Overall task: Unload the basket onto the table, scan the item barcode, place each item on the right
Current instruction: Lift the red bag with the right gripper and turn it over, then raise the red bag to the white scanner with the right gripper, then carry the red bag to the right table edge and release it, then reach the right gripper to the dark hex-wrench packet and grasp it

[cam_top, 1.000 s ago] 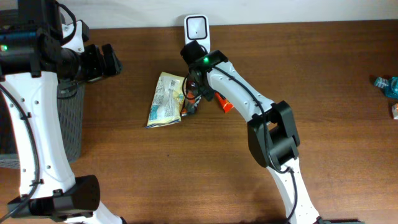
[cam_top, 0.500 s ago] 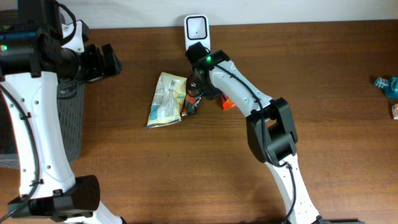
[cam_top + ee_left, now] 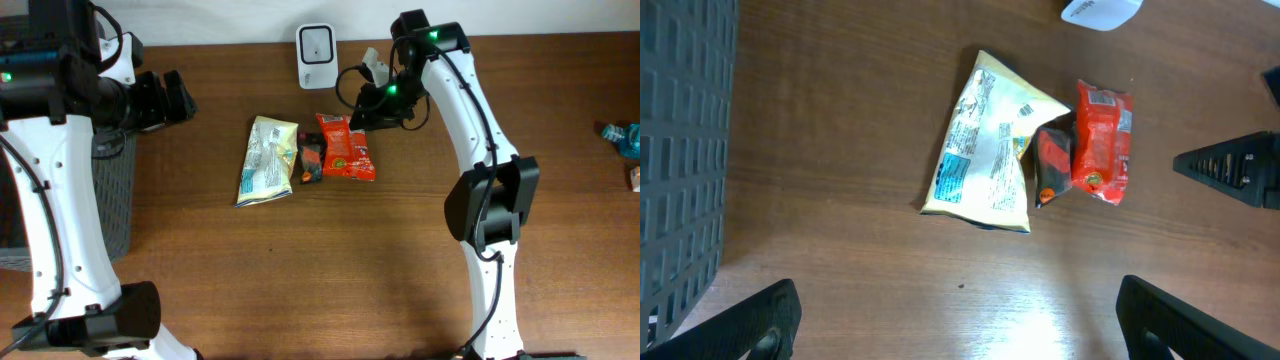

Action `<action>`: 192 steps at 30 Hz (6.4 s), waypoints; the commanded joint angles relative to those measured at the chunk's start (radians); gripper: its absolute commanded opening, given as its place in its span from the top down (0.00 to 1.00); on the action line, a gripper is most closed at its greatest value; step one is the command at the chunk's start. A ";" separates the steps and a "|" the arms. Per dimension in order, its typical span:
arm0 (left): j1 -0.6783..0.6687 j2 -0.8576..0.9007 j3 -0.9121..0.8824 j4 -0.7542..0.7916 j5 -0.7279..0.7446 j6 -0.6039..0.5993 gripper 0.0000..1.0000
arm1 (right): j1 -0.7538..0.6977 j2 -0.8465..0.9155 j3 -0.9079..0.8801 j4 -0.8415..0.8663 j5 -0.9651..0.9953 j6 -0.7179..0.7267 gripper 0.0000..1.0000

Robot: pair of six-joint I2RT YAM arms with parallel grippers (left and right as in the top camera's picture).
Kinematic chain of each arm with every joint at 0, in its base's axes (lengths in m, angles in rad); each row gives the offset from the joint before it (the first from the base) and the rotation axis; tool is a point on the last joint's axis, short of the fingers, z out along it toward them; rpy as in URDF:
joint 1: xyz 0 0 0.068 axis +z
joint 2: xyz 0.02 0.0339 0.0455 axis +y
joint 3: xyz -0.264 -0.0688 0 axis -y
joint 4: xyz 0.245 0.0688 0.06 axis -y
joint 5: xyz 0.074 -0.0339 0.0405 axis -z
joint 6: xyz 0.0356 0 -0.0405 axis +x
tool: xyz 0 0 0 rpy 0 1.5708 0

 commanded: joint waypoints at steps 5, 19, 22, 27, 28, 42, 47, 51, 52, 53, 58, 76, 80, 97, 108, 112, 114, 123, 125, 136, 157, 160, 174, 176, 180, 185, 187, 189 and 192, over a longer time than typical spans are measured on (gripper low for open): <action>0.000 -0.010 0.006 -0.002 0.000 -0.009 0.01 | 0.219 -0.008 -0.102 0.182 0.592 0.222 0.27; 0.000 -0.010 0.006 -0.001 0.000 -0.009 0.01 | 0.211 -0.010 -0.320 0.419 0.716 0.383 0.96; 0.000 -0.010 0.006 -0.002 0.000 -0.009 0.01 | 0.138 -0.019 -0.170 0.307 0.406 0.343 0.96; 0.000 -0.010 0.006 -0.002 0.000 -0.009 0.01 | -0.006 -0.011 -0.109 0.205 -0.248 0.200 0.96; 0.000 -0.010 0.006 -0.002 0.000 -0.009 0.01 | -0.023 -0.007 -0.146 0.198 -0.317 0.174 0.96; 0.000 -0.010 0.006 -0.001 0.000 -0.009 0.01 | -0.237 -0.010 -0.485 0.299 0.017 0.255 0.70; 0.000 -0.010 0.006 -0.001 0.000 -0.009 0.01 | -0.229 -0.021 -0.453 0.269 0.019 0.209 0.70; 0.000 -0.010 0.006 -0.002 0.000 -0.009 0.01 | -0.224 -0.107 -0.360 0.214 0.023 0.183 0.73; 0.000 -0.010 0.006 -0.002 0.000 -0.009 0.01 | -0.206 -0.157 -0.331 0.212 0.023 0.175 0.78; 0.000 -0.010 0.006 -0.002 0.000 -0.009 0.01 | -0.185 -0.185 -0.323 0.217 0.023 0.162 0.82; 0.000 -0.010 0.006 -0.001 0.000 -0.009 0.01 | -0.046 -0.170 -0.364 0.270 0.039 0.154 0.96; 0.000 -0.010 0.006 -0.001 0.000 -0.009 0.01 | 0.013 -0.124 -0.323 0.071 0.520 0.248 0.17; 0.000 -0.010 0.006 -0.002 0.000 -0.009 0.01 | 0.029 -0.124 -0.372 0.034 0.641 0.188 0.10; 0.000 -0.010 0.006 -0.002 0.000 -0.009 0.01 | 0.039 -0.124 -0.497 0.182 0.628 0.249 0.73; 0.000 -0.010 0.006 -0.001 0.000 -0.009 0.01 | 0.039 -0.124 -0.332 0.232 0.462 0.315 0.96; 0.000 -0.010 0.006 -0.001 0.000 -0.009 0.01 | 0.039 -0.124 -0.214 0.330 0.352 0.243 0.96; 0.000 -0.010 0.006 -0.001 0.000 -0.009 0.01 | 0.039 -0.124 -0.198 0.462 0.288 0.230 0.96; 0.000 -0.010 0.006 -0.002 0.000 -0.009 0.01 | 0.130 -0.063 -0.204 1.096 0.402 0.407 0.96; 0.000 -0.010 0.006 -0.001 0.000 -0.009 0.01 | 0.151 -0.024 -0.204 1.152 0.478 0.406 0.96; 0.000 -0.010 0.006 -0.001 0.000 -0.009 0.01 | 0.161 0.016 -0.181 1.124 0.550 0.410 0.96; 0.000 -0.010 0.006 -0.001 0.000 -0.009 0.01 | -0.749 -0.007 -0.082 0.049 0.750 0.563 0.96; 0.000 -0.010 0.006 -0.002 0.000 -0.009 0.01 | -0.795 -0.007 -0.212 0.108 0.753 0.563 0.96; 0.000 -0.010 0.006 -0.001 0.000 -0.009 0.01 | -0.944 -0.022 -0.145 0.138 0.756 0.396 0.01; 0.000 -0.010 0.006 -0.002 0.000 -0.009 0.01 | -0.934 -0.057 0.017 0.032 0.752 0.397 0.02; 0.000 -0.010 0.006 -0.001 0.000 -0.009 0.01 | -0.908 -0.136 0.260 -0.114 0.634 0.401 0.01; 0.000 -0.010 0.006 -0.001 0.000 -0.009 0.01 | -0.756 -0.281 0.347 -0.209 0.443 0.353 0.01; 0.000 -0.010 0.006 -0.001 0.000 -0.009 0.01 | -0.616 -0.309 0.347 -0.232 0.377 0.287 0.01; 0.000 -0.010 0.006 -0.001 0.000 -0.009 0.01 | -0.484 -0.307 0.328 -0.232 0.334 0.238 0.01; 0.000 -0.010 0.006 -0.002 0.000 -0.009 0.01 | -0.276 -0.283 0.263 -0.220 0.335 0.235 0.01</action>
